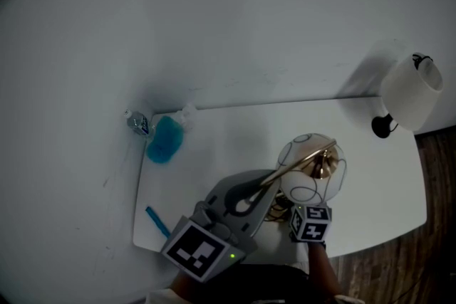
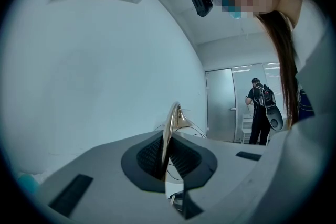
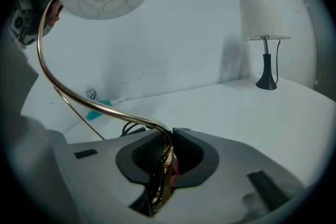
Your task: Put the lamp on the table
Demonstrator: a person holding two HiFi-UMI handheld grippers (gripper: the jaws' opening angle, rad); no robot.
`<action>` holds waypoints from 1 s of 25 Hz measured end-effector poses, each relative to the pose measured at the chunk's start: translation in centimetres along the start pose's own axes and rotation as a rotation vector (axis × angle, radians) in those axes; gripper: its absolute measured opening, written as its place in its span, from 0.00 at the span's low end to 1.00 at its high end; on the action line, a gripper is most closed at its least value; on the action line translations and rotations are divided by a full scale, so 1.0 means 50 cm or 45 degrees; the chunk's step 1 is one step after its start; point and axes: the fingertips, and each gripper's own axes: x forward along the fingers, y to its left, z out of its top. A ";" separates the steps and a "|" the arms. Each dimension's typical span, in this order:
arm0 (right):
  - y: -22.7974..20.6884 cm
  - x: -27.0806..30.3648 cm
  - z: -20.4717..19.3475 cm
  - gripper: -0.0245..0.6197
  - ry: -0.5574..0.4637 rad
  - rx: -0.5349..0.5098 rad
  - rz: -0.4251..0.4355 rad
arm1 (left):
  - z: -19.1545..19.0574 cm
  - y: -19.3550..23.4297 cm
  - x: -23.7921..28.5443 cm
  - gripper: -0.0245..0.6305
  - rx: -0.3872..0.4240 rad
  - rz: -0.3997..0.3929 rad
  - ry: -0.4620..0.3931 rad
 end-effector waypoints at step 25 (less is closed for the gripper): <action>0.000 0.000 -0.005 0.12 -0.019 -0.021 0.009 | -0.003 -0.003 -0.007 0.09 0.007 0.020 0.028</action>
